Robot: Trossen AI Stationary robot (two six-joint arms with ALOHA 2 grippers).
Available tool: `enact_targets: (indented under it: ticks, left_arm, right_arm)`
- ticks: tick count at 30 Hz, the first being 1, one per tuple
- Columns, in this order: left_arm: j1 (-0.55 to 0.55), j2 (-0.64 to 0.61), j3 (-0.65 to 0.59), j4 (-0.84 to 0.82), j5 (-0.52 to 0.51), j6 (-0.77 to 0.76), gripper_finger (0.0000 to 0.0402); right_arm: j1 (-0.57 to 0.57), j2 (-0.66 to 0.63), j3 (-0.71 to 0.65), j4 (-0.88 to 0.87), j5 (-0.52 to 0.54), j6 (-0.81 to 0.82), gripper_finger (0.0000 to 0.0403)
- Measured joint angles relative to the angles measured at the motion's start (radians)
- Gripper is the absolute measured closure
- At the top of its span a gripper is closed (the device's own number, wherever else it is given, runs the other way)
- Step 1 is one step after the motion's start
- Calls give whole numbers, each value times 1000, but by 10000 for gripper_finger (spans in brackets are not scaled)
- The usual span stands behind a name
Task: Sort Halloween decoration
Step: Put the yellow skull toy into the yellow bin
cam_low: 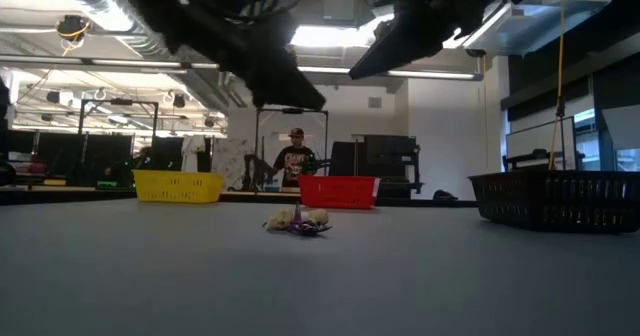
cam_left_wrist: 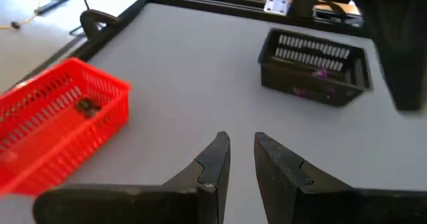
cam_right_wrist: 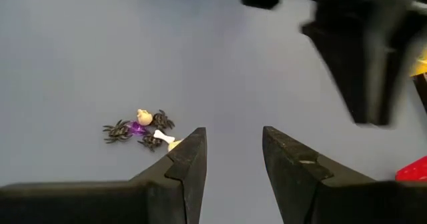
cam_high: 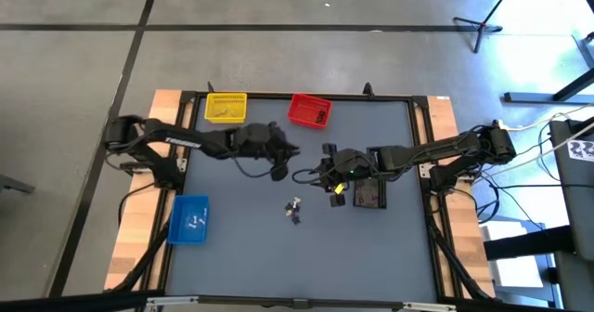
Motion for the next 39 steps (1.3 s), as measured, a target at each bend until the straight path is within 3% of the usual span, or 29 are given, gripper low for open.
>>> enact_targets:
  ticks: [10,14,23,28,34,39]
  left_arm:
    - [-112,-96,-274,238,-26,-154,339]
    - [-132,-95,-298,317,-26,-130,339]
    - [-149,-95,-297,315,-26,-76,339]
    - [-151,-95,-297,323,-45,-76,339]
    - [-150,-94,-297,314,-45,-76,339]
    - [-151,-94,-297,314,-52,-76,339]
  right_arm:
    - [0,37,1,28,-77,94,259]
    - [1,92,0,29,-125,162,259]
    - [33,216,0,106,-138,240,259]
    - [70,286,-1,220,-74,330,259]
    - [106,333,0,223,114,441,259]
    - [119,382,0,274,167,467,259]
